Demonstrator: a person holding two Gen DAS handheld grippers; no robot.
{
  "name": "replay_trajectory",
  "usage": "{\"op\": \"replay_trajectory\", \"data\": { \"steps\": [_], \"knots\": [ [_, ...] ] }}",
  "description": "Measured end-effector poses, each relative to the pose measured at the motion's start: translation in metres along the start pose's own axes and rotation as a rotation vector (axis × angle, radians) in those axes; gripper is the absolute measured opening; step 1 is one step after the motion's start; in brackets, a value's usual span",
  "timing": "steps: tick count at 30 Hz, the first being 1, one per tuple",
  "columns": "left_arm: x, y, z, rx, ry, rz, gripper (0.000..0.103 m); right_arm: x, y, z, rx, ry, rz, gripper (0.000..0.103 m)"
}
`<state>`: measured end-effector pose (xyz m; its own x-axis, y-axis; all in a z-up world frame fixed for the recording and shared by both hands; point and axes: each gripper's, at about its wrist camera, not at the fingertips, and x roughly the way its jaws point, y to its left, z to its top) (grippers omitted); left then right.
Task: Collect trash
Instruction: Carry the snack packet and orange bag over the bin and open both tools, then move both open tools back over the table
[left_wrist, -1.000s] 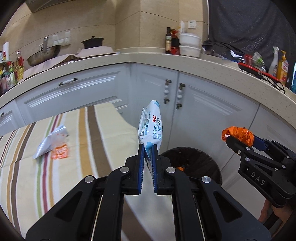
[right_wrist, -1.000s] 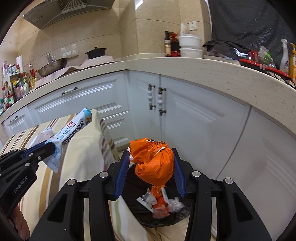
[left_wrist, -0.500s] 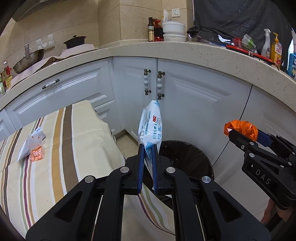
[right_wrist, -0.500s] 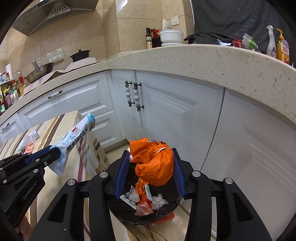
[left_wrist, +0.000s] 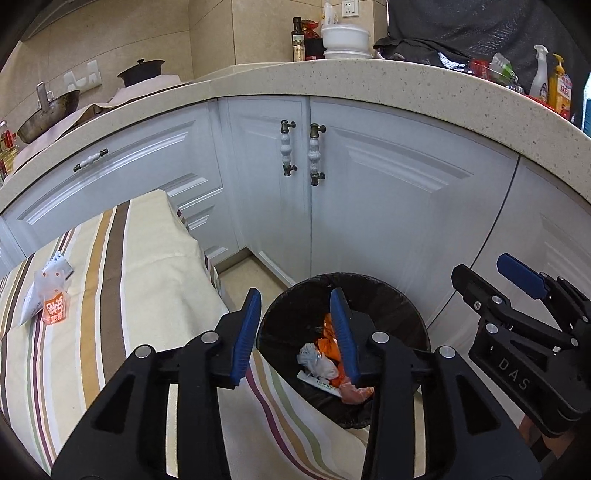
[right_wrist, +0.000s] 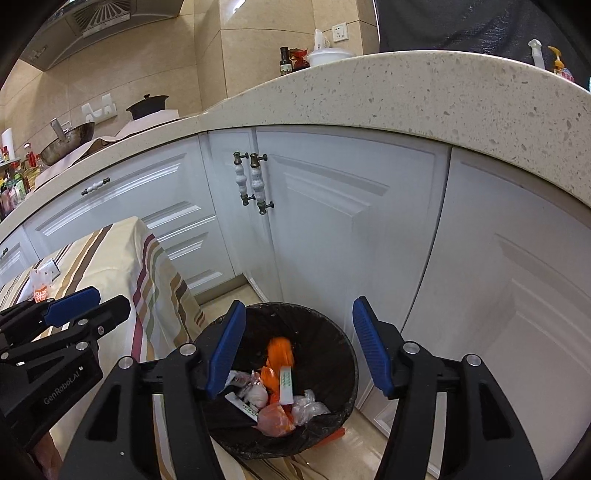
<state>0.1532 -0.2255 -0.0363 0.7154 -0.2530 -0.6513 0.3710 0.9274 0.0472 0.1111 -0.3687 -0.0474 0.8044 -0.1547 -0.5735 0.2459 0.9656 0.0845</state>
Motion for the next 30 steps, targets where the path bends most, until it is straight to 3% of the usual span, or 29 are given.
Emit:
{"op": "replay_trajectory", "data": {
  "steps": [16, 30],
  "knots": [
    [-0.03, 0.038, -0.003, -0.04, -0.046, 0.052, 0.05, -0.016, 0.024, 0.008, -0.024, -0.022, 0.024, 0.061],
    [-0.069, 0.16, -0.03, -0.179, -0.055, 0.252, 0.052, -0.019, 0.124, 0.021, -0.138, -0.039, 0.188, 0.063]
  ]
}}
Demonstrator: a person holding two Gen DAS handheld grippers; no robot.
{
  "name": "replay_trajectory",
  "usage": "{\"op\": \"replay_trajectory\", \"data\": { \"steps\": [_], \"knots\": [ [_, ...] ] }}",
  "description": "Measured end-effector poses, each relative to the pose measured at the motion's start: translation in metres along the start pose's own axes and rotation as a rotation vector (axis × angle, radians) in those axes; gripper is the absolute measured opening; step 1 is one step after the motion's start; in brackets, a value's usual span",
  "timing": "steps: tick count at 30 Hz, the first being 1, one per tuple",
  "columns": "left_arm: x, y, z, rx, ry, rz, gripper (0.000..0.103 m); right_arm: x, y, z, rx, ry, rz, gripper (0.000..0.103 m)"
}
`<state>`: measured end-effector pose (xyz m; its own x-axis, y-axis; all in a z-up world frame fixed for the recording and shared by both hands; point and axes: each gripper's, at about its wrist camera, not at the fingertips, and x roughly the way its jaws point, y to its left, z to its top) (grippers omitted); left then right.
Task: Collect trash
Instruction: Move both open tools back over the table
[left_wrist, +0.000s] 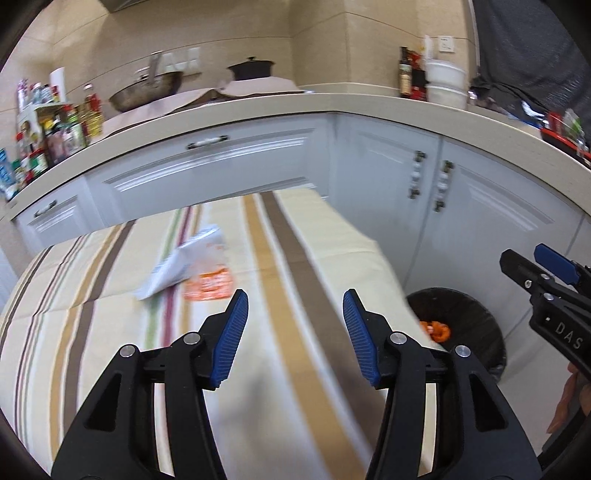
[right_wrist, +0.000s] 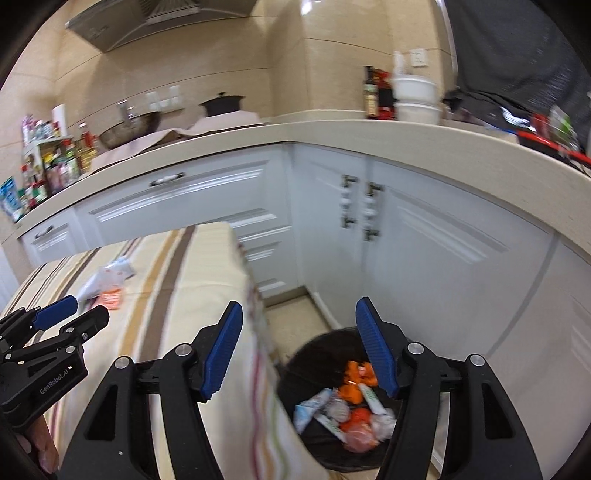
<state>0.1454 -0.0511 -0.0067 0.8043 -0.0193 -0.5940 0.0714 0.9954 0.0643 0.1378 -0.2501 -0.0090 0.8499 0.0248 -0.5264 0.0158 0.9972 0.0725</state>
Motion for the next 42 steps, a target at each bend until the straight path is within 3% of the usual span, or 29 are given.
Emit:
{"op": "replay_trajectory", "data": {
  "steps": [17, 26, 31, 34, 36, 38, 42],
  "knots": [
    [0.005, 0.158, -0.012, -0.192, 0.019, 0.221, 0.053, 0.051, 0.156, 0.022, -0.159, 0.059, 0.242, 0.064],
    [0.014, 0.213, -0.019, -0.258, 0.04, 0.277, 0.054, 0.091, 0.211, 0.02, -0.21, 0.141, 0.266, 0.064],
    [0.02, 0.225, -0.023, -0.283, 0.05, 0.279, 0.061, 0.106, 0.223, 0.02, -0.22, 0.186, 0.246, 0.063],
    [0.024, 0.229, -0.023, -0.294, 0.055, 0.271, 0.061, 0.116, 0.227, 0.019, -0.228, 0.227, 0.234, 0.055],
    [0.026, 0.229, -0.022, -0.298, 0.056, 0.264, 0.061, 0.122, 0.229, 0.017, -0.234, 0.259, 0.241, 0.041],
    [0.026, 0.229, -0.022, -0.301, 0.053, 0.259, 0.061, 0.125, 0.228, 0.015, -0.23, 0.278, 0.256, 0.033],
    [0.028, 0.225, -0.02, -0.298, 0.056, 0.24, 0.061, 0.119, 0.224, 0.015, -0.238, 0.273, 0.264, 0.025]
  ]
}}
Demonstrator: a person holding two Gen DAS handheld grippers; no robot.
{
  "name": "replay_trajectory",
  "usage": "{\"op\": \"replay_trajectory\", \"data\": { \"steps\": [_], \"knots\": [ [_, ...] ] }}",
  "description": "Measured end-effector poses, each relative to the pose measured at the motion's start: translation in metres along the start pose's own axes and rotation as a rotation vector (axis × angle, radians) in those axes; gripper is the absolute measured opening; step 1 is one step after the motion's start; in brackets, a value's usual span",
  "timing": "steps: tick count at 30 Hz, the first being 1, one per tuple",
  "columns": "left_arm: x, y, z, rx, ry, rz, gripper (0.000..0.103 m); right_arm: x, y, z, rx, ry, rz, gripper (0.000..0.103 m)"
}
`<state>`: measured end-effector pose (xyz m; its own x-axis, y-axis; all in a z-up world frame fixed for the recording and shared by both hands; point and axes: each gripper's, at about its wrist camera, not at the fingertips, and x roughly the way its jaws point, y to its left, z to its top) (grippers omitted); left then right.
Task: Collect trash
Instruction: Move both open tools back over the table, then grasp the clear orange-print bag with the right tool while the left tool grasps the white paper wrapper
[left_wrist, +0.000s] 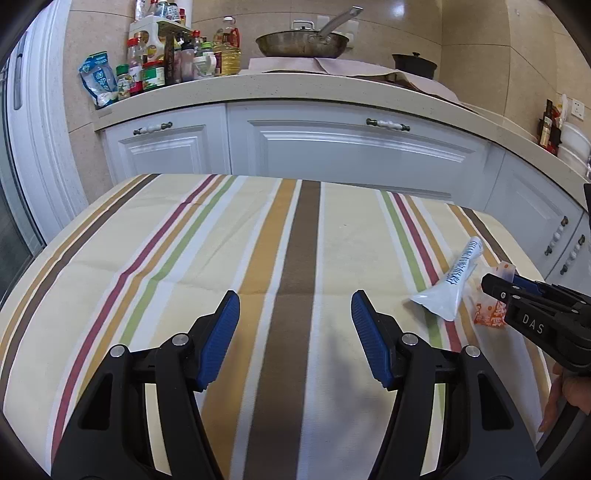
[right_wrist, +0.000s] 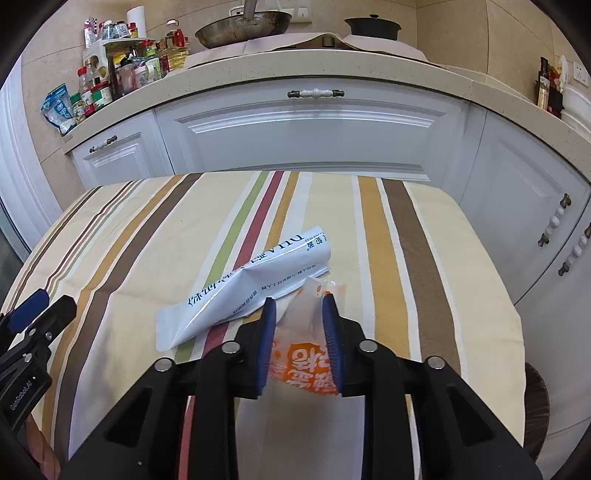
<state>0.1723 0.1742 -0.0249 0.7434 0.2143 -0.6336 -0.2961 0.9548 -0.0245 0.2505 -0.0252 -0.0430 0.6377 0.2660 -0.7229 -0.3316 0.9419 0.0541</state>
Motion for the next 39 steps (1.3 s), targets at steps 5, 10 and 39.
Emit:
{"op": "replay_trajectory", "data": {
  "steps": [5, 10, 39],
  "knots": [
    [-0.001, -0.02, -0.002, 0.032, 0.003, -0.035, 0.061, -0.012, -0.009, -0.006, -0.002, -0.016, -0.006, 0.023],
    [0.002, -0.048, -0.004, 0.086, 0.013, -0.079, 0.061, -0.021, -0.024, -0.009, 0.009, -0.032, -0.018, 0.023],
    [0.037, -0.114, -0.004, 0.232, 0.148, -0.144, 0.033, -0.04, -0.079, -0.03, 0.084, -0.055, 0.017, 0.022]
  ]
}}
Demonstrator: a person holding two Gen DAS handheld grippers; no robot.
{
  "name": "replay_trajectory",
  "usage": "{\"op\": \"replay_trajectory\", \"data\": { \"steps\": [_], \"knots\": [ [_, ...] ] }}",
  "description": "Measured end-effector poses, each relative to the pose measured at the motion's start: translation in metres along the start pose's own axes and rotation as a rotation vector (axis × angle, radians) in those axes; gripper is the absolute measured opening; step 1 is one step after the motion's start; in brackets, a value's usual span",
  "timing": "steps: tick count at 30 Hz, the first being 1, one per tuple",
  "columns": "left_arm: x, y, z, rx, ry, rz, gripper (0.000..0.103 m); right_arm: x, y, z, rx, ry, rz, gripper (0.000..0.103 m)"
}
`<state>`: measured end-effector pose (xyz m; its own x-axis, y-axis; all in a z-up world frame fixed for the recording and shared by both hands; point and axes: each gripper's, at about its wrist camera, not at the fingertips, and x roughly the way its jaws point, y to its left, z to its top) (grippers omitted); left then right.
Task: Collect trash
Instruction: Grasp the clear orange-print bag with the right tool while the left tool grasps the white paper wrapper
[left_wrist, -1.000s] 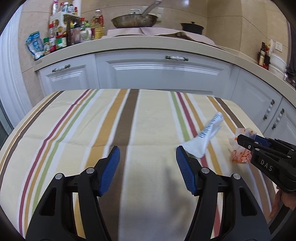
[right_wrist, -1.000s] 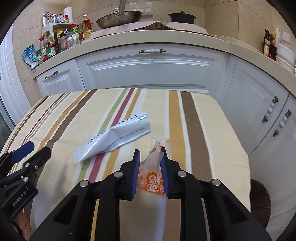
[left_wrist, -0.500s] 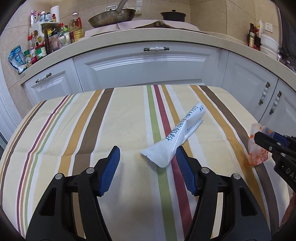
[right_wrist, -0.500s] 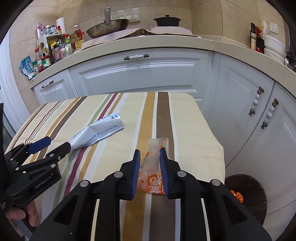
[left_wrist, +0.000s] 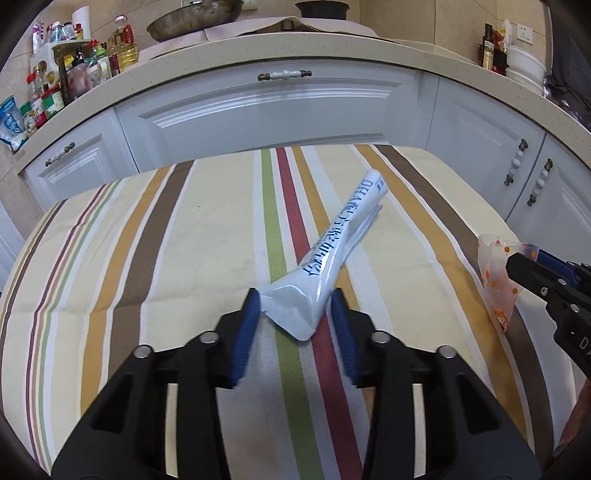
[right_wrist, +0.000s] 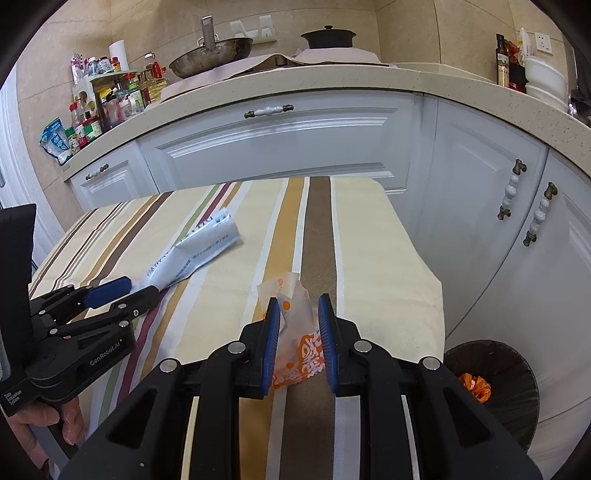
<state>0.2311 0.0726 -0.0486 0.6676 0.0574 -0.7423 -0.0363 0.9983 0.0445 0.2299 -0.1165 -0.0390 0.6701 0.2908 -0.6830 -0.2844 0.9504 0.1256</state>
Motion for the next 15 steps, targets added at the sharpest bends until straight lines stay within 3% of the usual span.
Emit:
{"op": "replay_trajectory", "data": {
  "steps": [5, 9, 15],
  "knots": [
    [-0.003, -0.0015, -0.0011, 0.011, -0.013, -0.018, 0.028, 0.0031, 0.0004, -0.0007, 0.0, 0.013, 0.007, 0.025],
    [-0.0067, -0.0011, -0.0033, 0.014, -0.024, -0.023, 0.026, 0.003, 0.0025, -0.0012, -0.001, 0.011, 0.003, 0.04],
    [-0.009, 0.0063, -0.0058, -0.009, -0.017, -0.015, 0.026, 0.0055, 0.0067, -0.0012, -0.014, 0.018, 0.001, 0.042]
  ]
}}
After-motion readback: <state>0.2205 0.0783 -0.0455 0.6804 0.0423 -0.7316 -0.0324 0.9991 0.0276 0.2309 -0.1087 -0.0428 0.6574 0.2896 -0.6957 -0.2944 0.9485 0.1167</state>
